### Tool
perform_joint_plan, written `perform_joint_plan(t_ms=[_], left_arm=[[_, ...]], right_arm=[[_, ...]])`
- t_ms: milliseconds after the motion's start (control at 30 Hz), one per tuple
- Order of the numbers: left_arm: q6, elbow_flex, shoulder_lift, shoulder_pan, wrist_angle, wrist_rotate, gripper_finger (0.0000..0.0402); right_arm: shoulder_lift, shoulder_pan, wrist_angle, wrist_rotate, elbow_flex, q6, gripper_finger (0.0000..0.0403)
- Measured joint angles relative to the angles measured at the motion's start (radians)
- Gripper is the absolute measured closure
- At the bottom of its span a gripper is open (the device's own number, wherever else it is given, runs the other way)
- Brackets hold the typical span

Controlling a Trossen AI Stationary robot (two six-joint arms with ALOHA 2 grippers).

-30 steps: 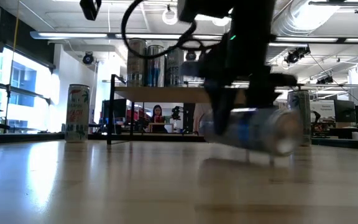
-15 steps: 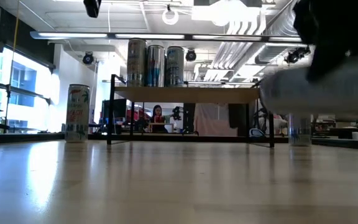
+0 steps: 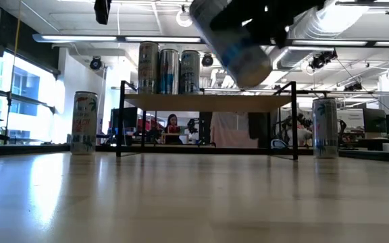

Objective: Place canned beverage on shelf
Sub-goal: Put the bottom right black soda can on the shelf

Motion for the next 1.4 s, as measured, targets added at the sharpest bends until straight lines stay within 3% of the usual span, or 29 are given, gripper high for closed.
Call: perform_joint_plan(t_ms=[167,467,600,767,833,1033,1233,1400], left_arm=[[0.0,0.0,0.0,0.0,0.014,0.0,0.0402],[0.0,0.0,0.0,0.0,0.019,-0.002,0.0402],[0.0,0.001,0.0,0.0,0.021,-0.002,0.0401],[0.005,0.001,0.0,0.0,0.017,-0.02,0.0402],[0.015,0.001,0.0,0.0,0.016,-0.03,0.0402],[0.037,0.001,0.0,0.0,0.02,-0.047,0.0402],[0.053,0.001,0.0,0.007,0.022,-0.068,0.0402],[0.053,0.001,0.0,0.017,0.023,-0.077,0.0402]], right_arm=[[0.0,-0.096,-0.07,-0.135,0.076,-0.102,0.0168],[-0.023,-0.169,-0.007,-0.125,0.049,-0.203,0.0167],[-0.115,-0.198,0.174,-0.12,-0.092,-0.203,0.0164],[-0.239,-0.228,0.602,-0.104,-0.324,-0.206,0.0162],[-0.243,-0.242,0.686,-0.096,-0.358,-0.249,0.0162],[-0.129,-0.321,0.732,-0.104,-0.293,-0.296,0.0162],[0.064,-0.406,0.894,-0.141,-0.167,-0.458,0.0162],[0.169,-0.478,0.949,-0.146,-0.087,-0.469,0.0162]])
